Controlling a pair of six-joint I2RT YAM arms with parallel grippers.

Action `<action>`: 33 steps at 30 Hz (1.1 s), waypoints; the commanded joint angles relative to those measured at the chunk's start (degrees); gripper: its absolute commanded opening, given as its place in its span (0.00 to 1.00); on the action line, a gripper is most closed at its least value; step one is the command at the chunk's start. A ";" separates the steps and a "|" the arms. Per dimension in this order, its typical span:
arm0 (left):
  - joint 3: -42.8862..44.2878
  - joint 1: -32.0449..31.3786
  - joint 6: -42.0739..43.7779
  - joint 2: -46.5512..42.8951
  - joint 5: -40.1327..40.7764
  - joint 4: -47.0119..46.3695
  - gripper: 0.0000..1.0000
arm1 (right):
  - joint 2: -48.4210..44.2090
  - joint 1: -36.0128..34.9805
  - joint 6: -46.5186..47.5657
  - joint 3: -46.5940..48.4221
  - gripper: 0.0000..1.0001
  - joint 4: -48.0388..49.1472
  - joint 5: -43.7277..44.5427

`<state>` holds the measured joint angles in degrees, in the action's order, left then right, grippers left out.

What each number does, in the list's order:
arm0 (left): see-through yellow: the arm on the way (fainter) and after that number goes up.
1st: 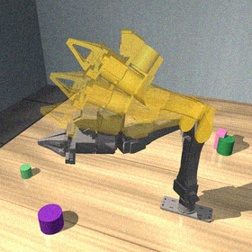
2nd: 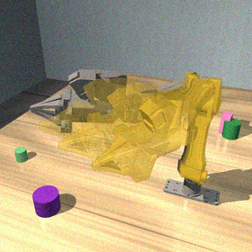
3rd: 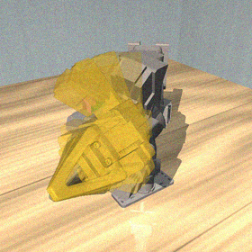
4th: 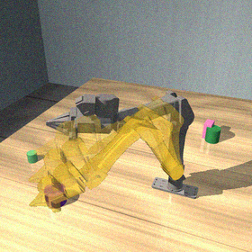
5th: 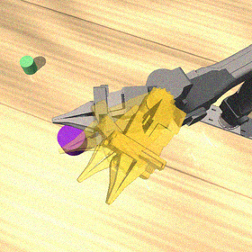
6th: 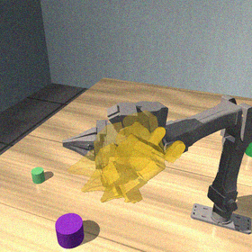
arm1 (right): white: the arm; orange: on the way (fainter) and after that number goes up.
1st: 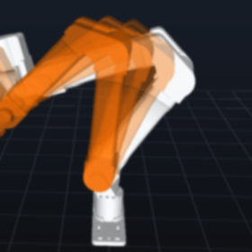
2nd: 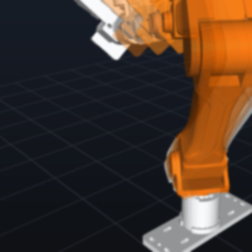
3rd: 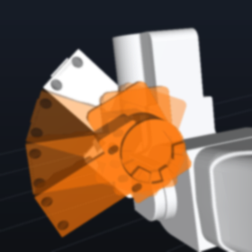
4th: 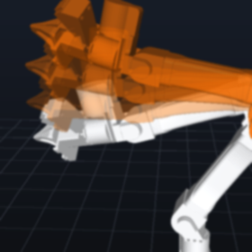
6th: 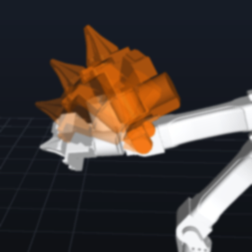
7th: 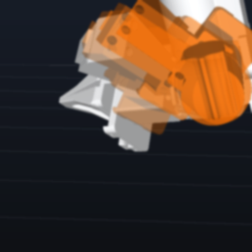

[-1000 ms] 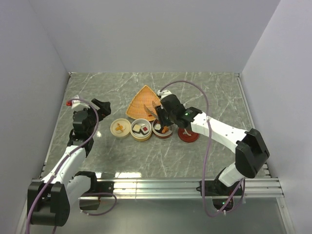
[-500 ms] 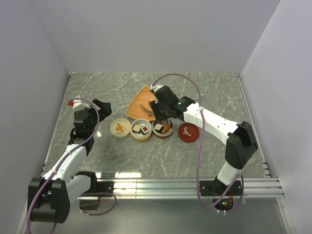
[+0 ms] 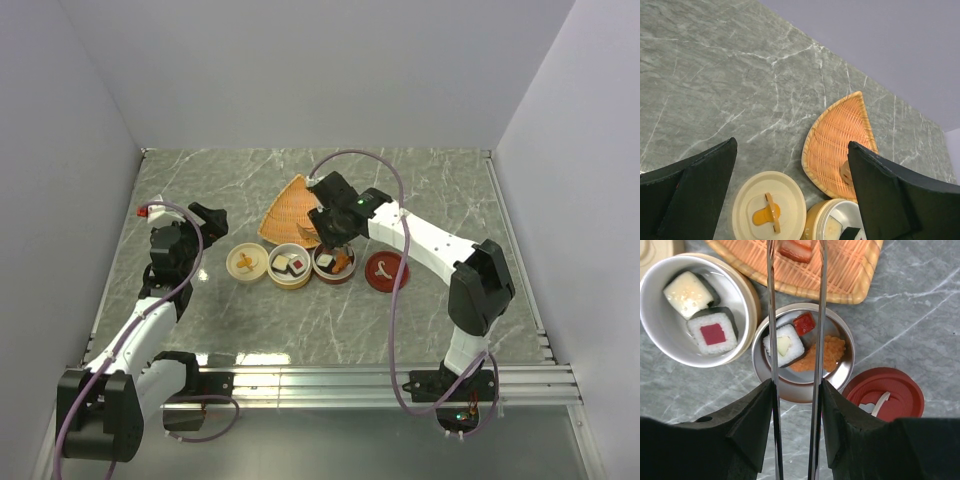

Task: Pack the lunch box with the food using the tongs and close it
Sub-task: Pick up the food using the clamp, then place the food into the lunch box

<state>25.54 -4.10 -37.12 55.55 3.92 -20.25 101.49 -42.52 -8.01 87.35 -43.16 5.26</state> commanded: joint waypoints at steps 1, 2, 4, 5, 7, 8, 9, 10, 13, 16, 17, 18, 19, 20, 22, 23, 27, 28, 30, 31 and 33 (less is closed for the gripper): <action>2.06 -0.12 0.47 -1.32 0.29 -1.64 1.00 | 0.81 1.04 0.98 3.09 0.48 -2.02 0.19; 2.06 -0.12 0.47 -1.32 0.38 -1.63 1.00 | 0.99 1.13 1.07 3.09 0.48 -2.02 0.11; 1.97 -0.12 0.47 -1.32 0.38 -1.63 0.99 | 1.25 1.21 1.07 3.00 0.48 -2.11 -0.16; 1.97 -0.12 0.47 -1.41 0.47 -1.63 1.00 | 1.34 1.30 1.07 3.00 0.47 -2.19 -0.16; 1.97 -0.12 0.47 -1.41 0.56 -1.63 1.00 | 1.16 1.30 1.24 2.91 0.43 -2.28 -0.16; 1.97 -0.12 0.47 -1.41 0.47 -1.63 1.00 | 1.08 1.30 1.16 2.83 0.41 -2.37 -0.16; 1.97 -0.12 0.47 -1.41 0.47 -1.63 0.99 | 0.90 1.39 1.07 2.82 0.36 -2.37 -0.07; 1.97 -0.12 0.47 -1.41 0.56 -1.63 0.99 | 0.73 1.30 1.15 2.65 0.33 -2.28 0.02; 1.88 -0.12 0.39 -1.41 0.56 -1.63 0.99 | 0.20 1.39 0.98 2.82 0.29 -2.19 0.63; 1.88 -0.12 0.39 -1.32 0.56 -1.63 0.99 | -0.77 1.39 0.54 3.96 0.27 -2.11 2.12; 1.88 -0.12 0.39 -1.41 0.56 -1.63 1.00 | -1.21 1.39 0.37 4.23 0.27 -2.02 2.39; 1.88 -0.12 0.39 -1.50 0.56 -1.63 1.00 | -2.34 1.39 0.28 4.32 0.27 -1.85 2.56; 1.88 -0.12 0.39 -1.50 0.56 -1.72 0.99 | -2.96 1.39 0.02 4.41 0.27 -1.67 2.91; 1.88 -0.12 0.39 -1.50 0.56 -1.72 0.99 | -3.58 1.30 -0.07 4.41 0.27 -1.49 3.70; 1.79 -0.12 0.30 -1.58 0.47 -1.81 1.00 | -5.69 1.30 -0.34 4.06 0.27 -0.97 4.23; 1.79 -0.12 0.30 -1.58 0.47 -1.81 1.00 | -6.91 1.30 -0.43 3.88 0.27 -0.70 4.58; 1.71 -0.12 0.30 -1.85 0.56 -1.72 1.00 | -9.11 1.21 -1.04 3.27 0.27 -0.88 5.02; 1.62 -0.12 0.30 -1.94 0.56 -1.81 1.00 | -9.55 0.95 -1.39 2.74 0.27 -0.96 5.20; 1.62 -0.12 0.30 -2.02 0.56 -1.81 1.00 | -11.13 0.34 -1.83 1.69 0.27 -1.40 5.90; 1.62 -0.12 0.30 -2.02 0.47 -1.81 0.99 | -11.75 -0.10 -2.18 1.25 0.27 -1.40 5.99; 1.62 -0.12 0.21 -1.94 0.38 -1.81 0.99 | -14.11 -1.94 -2.62 0.11 0.27 -1.67 5.73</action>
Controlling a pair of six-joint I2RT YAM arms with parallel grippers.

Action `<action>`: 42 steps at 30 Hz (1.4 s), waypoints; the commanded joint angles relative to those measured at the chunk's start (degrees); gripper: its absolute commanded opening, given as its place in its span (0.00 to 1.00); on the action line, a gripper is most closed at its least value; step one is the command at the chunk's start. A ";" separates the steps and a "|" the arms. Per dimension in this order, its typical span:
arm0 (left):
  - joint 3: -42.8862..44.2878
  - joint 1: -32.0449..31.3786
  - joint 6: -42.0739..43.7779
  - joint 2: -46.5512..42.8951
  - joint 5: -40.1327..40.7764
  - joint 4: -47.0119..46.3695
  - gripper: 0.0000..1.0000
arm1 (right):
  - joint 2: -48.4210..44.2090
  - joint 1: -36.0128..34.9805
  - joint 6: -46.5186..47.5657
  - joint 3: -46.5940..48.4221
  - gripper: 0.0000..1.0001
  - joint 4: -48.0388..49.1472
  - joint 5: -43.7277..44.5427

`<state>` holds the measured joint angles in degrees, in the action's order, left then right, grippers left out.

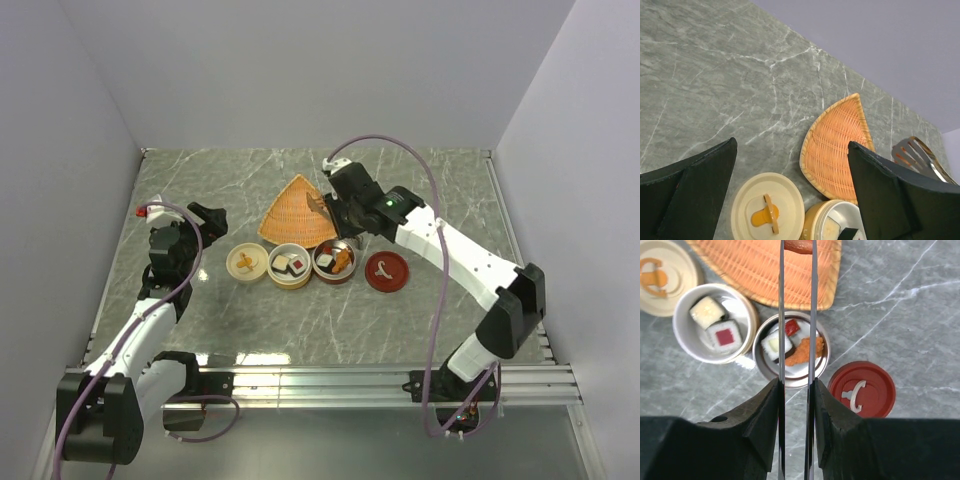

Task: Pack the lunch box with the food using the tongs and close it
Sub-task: Place the food into the lunch box

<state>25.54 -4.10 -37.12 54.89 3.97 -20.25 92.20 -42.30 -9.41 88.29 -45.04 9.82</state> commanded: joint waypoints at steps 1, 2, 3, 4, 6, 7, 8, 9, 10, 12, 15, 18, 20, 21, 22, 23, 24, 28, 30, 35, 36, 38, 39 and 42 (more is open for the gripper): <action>1.71 -0.12 0.21 -1.28 0.34 -1.72 0.99 | -5.71 -2.95 -1.57 -2.15 0.27 0.21 0.38; 1.71 -0.12 0.21 -1.37 0.34 -1.81 0.99 | -6.68 -4.61 -1.66 -2.94 0.27 0.30 0.02; 1.62 -0.12 0.21 -1.37 0.34 -1.81 1.00 | -8.69 -5.76 -1.84 -3.82 0.27 0.82 -0.42; 1.62 -0.12 0.21 -1.28 0.25 -1.81 0.99 | -9.66 -6.73 -2.19 -5.39 0.27 1.09 -0.86; 1.62 -0.12 0.21 -1.28 0.16 -1.81 0.99 | -12.12 -9.71 -2.63 -6.90 0.27 2.31 -2.88; 1.71 -0.12 0.12 -1.19 0.16 -1.81 1.00 | -12.83 -10.51 -3.24 -8.38 0.27 2.76 -3.40; 1.79 -0.12 0.04 -1.11 0.16 -1.81 1.00 | -13.36 -11.39 -3.59 -9.09 0.27 3.11 -4.37; 1.79 -0.12 0.12 -0.93 -0.01 -1.72 1.00 | -14.24 -12.44 -3.95 -10.32 0.27 3.81 -4.81; 1.79 -0.12 0.12 -1.02 -0.10 -1.81 0.99 | -14.59 -12.97 -4.47 -11.03 0.27 4.16 -4.99; 1.79 -0.12 0.12 -1.02 -0.01 -1.72 1.00 | -14.95 -13.85 -4.92 -12.43 0.27 5.04 -5.43; 1.79 -0.12 0.12 -1.37 -0.10 -1.64 0.99 | -13.98 -14.38 -5.53 -13.06 0.27 5.40 -6.04; 1.62 -0.12 0.12 -1.72 0.08 -1.55 1.00 | -12.49 -15.09 -5.62 -12.97 0.27 5.49 -6.22; 1.53 -0.12 0.12 -1.72 -0.01 -1.63 0.99 | -11.79 -15.44 -5.53 -12.79 0.27 5.75 -6.31; 1.53 -0.12 0.12 -1.72 -0.01 -1.63 0.99 | -11.52 -15.44 -5.53 -12.53 0.27 5.75 -6.57; 1.62 -0.12 0.12 -1.72 -0.10 -1.72 1.00 | -11.26 -15.44 -5.36 -12.44 0.27 5.75 -6.66; 1.62 -0.12 0.12 -1.72 -0.10 -1.64 0.99 | -10.82 -15.44 -5.36 -12.27 0.27 5.92 -6.75; 1.62 -0.12 0.12 -1.72 -0.10 -1.72 0.99 | -10.64 -15.44 -5.27 -12.09 0.27 6.01 -7.01; 1.62 -0.21 0.12 -1.72 -0.19 -1.72 0.99 | -8.98 -15.44 -4.92 -11.48 0.27 5.66 -7.28; 1.62 -0.12 0.12 -1.81 -0.19 -1.64 0.99 | -8.36 -15.44 -4.83 -11.30 0.27 5.40 -7.45; 1.53 -0.12 0.12 -1.90 -0.19 -1.63 0.99 | -7.39 -15.44 -4.83 -11.30 0.27 5.66 -7.89; 1.62 -0.12 0.12 -1.90 -0.19 -1.55 1.00 | -7.30 -15.44 -4.92 -11.12 0.27 5.57 -7.80; 1.53 -0.12 0.12 -1.98 -0.19 -1.63 0.99 | -7.30 -15.44 -4.83 -11.21 0.27 5.57 -7.63; 1.53 -0.12 0.12 -2.07 -0.10 -1.63 0.99 | -7.30 -15.44 -4.83 -11.21 0.27 5.57 -7.54; 1.53 -0.12 0.12 -1.98 -0.19 -1.63 0.99 | -7.30 -15.44 -4.83 -11.21 0.30 5.75 -7.28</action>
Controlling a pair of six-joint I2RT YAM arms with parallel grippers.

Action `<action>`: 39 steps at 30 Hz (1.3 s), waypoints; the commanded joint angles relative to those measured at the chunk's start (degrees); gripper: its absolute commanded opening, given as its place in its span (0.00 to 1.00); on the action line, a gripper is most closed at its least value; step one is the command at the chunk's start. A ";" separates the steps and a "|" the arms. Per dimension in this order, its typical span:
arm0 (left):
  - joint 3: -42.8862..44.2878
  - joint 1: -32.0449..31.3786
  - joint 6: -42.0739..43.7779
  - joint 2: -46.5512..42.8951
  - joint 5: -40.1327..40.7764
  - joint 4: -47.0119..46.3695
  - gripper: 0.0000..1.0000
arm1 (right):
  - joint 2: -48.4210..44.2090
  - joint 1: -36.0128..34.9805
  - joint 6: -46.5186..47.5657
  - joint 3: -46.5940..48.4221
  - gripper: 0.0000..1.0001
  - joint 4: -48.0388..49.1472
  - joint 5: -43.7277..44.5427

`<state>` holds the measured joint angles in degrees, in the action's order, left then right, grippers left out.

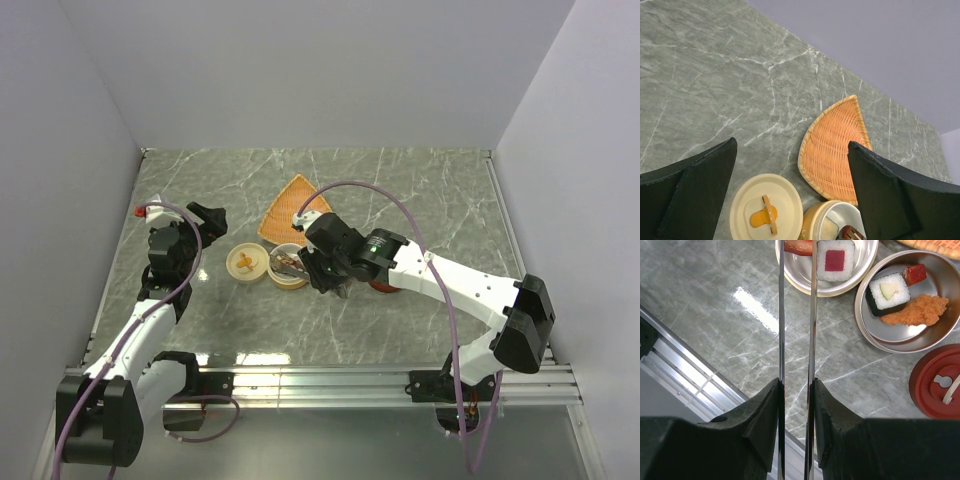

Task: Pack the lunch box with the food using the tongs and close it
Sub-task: Place the food into the lunch box, then put down the clamp

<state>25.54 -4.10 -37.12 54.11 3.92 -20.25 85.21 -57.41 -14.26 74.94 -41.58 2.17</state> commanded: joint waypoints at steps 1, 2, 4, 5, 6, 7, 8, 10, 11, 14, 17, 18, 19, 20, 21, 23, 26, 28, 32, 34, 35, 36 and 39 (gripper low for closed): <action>1.53 -0.12 0.12 -1.20 -0.14 -1.55 0.99 | -0.22 -0.34 0.02 2.14 0.31 2.21 0.37; 1.53 -0.12 0.21 -1.28 -0.06 -1.55 1.00 | -0.05 -0.42 0.02 2.23 0.32 2.03 0.55; 1.53 -0.12 0.21 -1.37 -0.06 -1.46 1.00 | 0.22 -0.42 -0.15 2.41 0.39 1.77 0.99; 1.44 -0.12 0.21 -1.37 -0.06 -1.46 1.00 | 0.31 -0.34 -0.15 2.41 0.42 1.86 0.99; 1.44 -0.12 0.21 -1.46 -0.06 -1.46 0.99 | 0.31 -0.34 -0.07 2.41 0.45 1.86 1.16; 1.44 -0.12 0.21 -1.55 -0.06 -1.46 1.00 | 0.22 -0.34 -0.06 2.49 0.47 1.86 1.34; 1.44 -0.12 0.21 -1.55 -0.06 -1.46 0.99 | 0.22 -0.34 -0.15 2.67 0.48 1.77 1.43; 1.44 -0.12 0.30 -1.64 -0.06 -1.46 1.00 | 0.05 -0.34 -0.15 2.76 0.50 1.86 1.69; 1.36 -0.12 0.30 -1.64 -0.06 -1.46 1.00 | 0.04 -0.34 -0.07 3.02 0.50 1.94 1.69; 1.35 -0.12 0.30 -1.72 0.12 -1.37 0.99 | -0.31 -0.34 0.02 3.11 0.51 2.29 2.31; 1.35 -0.12 0.30 -1.81 0.21 -1.37 1.00 | -0.83 -0.34 -0.06 3.37 0.51 2.73 3.09; 1.35 -0.12 0.30 -1.81 0.21 -1.37 1.00 | -1.18 -0.34 -0.06 3.55 0.50 3.08 3.79; 1.35 -0.12 0.30 -1.81 0.21 -1.37 0.99 | -1.36 -0.34 -0.06 3.64 0.50 3.26 3.80; 1.27 -0.12 0.21 -1.90 0.21 -1.37 0.99 | -1.71 -0.34 -0.06 3.81 0.50 3.52 4.24; 1.27 -0.12 0.21 -1.90 0.21 -1.37 1.00 | -2.06 -0.34 -0.15 3.99 0.50 3.70 4.42; 1.27 -0.12 0.21 -1.99 0.21 -1.37 0.99 | -3.12 -0.34 0.02 4.25 0.50 4.40 4.94; 1.27 -0.12 0.21 -1.90 0.21 -1.46 1.00 | -4.17 -0.34 0.20 5.04 0.50 4.58 5.56; 1.27 -0.12 0.21 -1.90 0.21 -1.46 0.99 | -4.79 -0.34 0.29 5.65 0.49 4.49 6.87; 1.18 -0.12 0.21 -1.90 0.12 -1.55 1.00 | -4.88 0.71 0.81 6.27 0.49 4.05 11.18; 1.18 -0.12 0.21 -1.90 0.12 -1.55 0.99 | -5.05 2.47 0.99 5.49 0.49 5.19 12.15; 1.18 -0.12 0.12 -1.90 0.12 -1.55 1.00 | -5.14 5.00 0.56 5.05 0.49 5.63 12.15; 1.18 -0.21 0.12 -1.90 0.12 -1.46 1.00 | -5.49 6.42 0.38 4.61 0.49 6.16 12.06; 1.18 -0.12 0.12 -1.90 0.21 -1.63 0.99 | -6.19 11.69 -0.06 1.89 0.49 8.97 11.45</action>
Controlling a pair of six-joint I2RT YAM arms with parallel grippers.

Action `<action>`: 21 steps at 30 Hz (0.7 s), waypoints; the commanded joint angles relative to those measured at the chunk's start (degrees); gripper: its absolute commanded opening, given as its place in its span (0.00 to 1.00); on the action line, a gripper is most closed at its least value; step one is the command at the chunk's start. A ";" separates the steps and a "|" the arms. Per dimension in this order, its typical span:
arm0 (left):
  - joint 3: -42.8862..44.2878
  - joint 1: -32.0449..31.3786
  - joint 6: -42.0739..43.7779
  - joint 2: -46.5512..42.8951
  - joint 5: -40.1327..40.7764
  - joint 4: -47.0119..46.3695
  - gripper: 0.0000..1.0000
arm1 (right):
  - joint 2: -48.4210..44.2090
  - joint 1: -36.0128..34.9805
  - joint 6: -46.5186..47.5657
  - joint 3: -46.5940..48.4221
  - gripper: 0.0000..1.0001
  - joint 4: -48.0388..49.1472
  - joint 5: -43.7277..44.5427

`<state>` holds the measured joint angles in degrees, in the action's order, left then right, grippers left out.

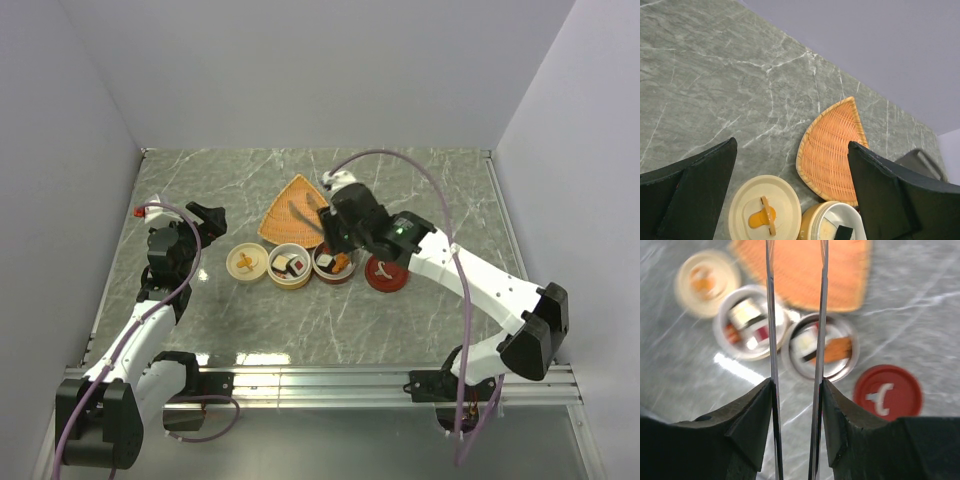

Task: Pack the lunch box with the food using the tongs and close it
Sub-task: Put down the clamp

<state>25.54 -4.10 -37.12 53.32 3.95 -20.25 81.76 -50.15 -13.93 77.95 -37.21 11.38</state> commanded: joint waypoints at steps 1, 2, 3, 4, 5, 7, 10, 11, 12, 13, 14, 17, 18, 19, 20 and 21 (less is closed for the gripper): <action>1.18 -0.12 0.12 -1.11 0.19 -1.72 0.99 | -2.74 5.75 -0.39 -2.09 0.49 5.82 2.16; 1.09 -0.12 0.12 -1.03 0.19 -1.72 0.99 | -2.57 7.68 -0.39 -2.45 0.49 6.18 2.68; 1.18 -0.12 0.12 -0.76 0.10 -1.81 0.99 | -2.13 8.74 -0.31 -2.54 0.49 6.53 3.12; 1.18 -0.21 0.04 -0.76 0.10 -1.81 1.00 | -1.69 9.71 -0.13 -2.63 0.49 7.06 3.21; 1.18 -0.12 0.12 -0.67 0.10 -1.81 0.99 | -1.25 10.59 0.13 -2.54 0.49 7.33 2.78; 1.18 -0.12 0.12 -0.59 0.19 -1.81 0.99 | 0.59 13.14 0.13 -2.37 0.49 8.03 2.60; 1.09 -0.12 0.12 -0.41 0.27 -1.81 0.99 | 3.84 15.08 -0.39 -1.93 0.49 8.29 3.03; 1.18 -0.12 0.12 -0.41 0.27 -1.81 0.99 | 4.72 15.34 -0.57 -1.93 0.49 8.12 3.56; 1.18 -0.12 0.04 -0.32 0.19 -1.90 1.00 | 6.29 15.52 -0.57 -1.84 0.49 8.12 4.61; 1.18 -0.12 0.03 -0.23 0.19 -1.98 1.00 | 7.18 15.96 -0.83 -1.84 0.49 7.86 5.14; 1.18 -0.12 0.03 -0.23 0.19 -1.99 1.00 | 8.06 16.22 -0.92 -1.84 0.49 7.86 5.58; 1.27 -0.12 0.03 0.03 0.10 -1.99 0.99 | 10.61 17.36 -1.45 -2.28 0.49 8.38 6.02; 1.27 -0.12 -0.05 0.03 0.10 -2.07 0.99 | 11.57 17.63 -1.53 -2.37 0.49 8.47 5.94; 1.27 -0.12 0.03 0.03 0.10 -2.07 1.00 | 12.02 17.89 -1.53 -2.37 0.49 8.65 5.76; 1.27 -0.12 0.03 0.03 0.10 -2.07 0.99 | 12.89 18.42 -1.53 -2.28 0.49 8.65 5.85; 1.18 -0.12 0.03 0.03 0.10 -2.07 1.00 | 13.34 18.60 -1.53 -2.19 0.49 8.56 5.68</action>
<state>25.54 -4.10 -37.15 53.36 3.95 -20.25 95.11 -32.73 -14.63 75.26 -31.07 15.42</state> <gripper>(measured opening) 0.995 0.495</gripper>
